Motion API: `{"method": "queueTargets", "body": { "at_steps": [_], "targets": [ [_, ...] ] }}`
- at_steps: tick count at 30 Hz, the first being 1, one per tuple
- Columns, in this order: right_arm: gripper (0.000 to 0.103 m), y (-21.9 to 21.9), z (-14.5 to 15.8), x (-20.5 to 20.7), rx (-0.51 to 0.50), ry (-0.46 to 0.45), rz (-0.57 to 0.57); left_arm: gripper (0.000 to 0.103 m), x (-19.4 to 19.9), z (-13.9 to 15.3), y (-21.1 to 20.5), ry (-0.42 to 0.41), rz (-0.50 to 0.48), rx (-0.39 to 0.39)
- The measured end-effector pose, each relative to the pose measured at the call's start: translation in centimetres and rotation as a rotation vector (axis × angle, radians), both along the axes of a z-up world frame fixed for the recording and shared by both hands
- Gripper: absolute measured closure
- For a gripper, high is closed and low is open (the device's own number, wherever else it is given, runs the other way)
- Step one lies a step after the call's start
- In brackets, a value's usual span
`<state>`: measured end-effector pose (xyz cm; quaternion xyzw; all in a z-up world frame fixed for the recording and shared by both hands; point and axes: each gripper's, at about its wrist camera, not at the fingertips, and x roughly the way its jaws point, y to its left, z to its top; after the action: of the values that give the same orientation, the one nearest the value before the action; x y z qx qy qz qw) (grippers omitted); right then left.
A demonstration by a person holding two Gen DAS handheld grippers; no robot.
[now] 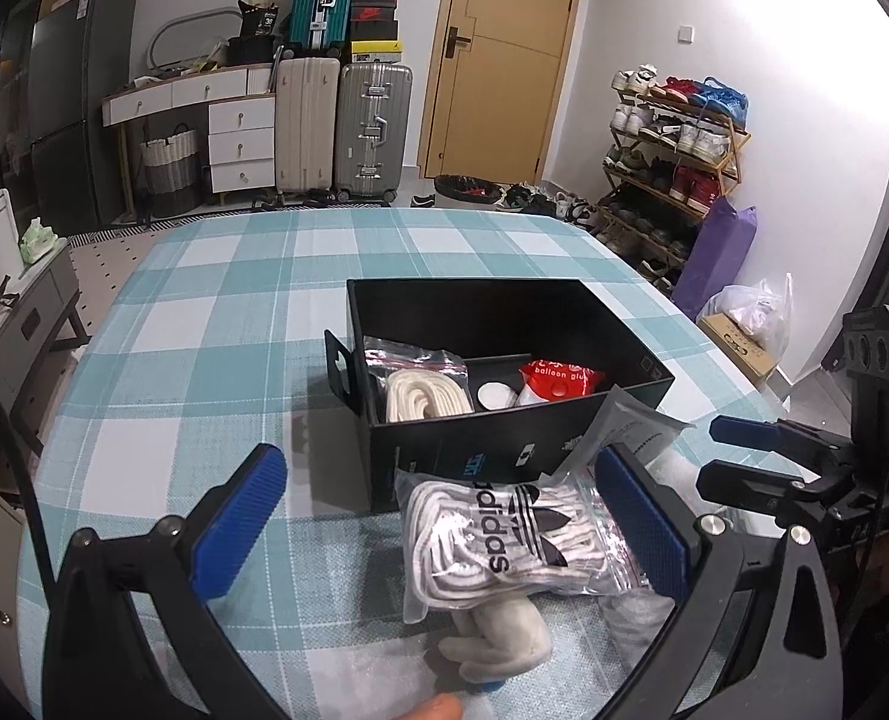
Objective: Organize soft objects
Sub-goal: 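Move the left gripper to the adidas lace bag while the right reaches for the bubble wrap, then grasp the adidas lace bag with the left gripper while the right grasps the bubble wrap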
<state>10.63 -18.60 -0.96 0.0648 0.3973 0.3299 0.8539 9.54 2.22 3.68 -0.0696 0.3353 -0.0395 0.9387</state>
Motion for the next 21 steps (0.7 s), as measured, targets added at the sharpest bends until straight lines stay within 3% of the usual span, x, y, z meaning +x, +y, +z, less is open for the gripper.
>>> {"method": "queueTargets", "body": {
  "at_steps": [21],
  "targets": [
    [0.001, 0.7, -3.3, 2.0, 0.056, 0.182, -0.029, 0.0, 0.3, -1.3, 0.1, 0.027, 0.001, -0.013]
  ]
}}
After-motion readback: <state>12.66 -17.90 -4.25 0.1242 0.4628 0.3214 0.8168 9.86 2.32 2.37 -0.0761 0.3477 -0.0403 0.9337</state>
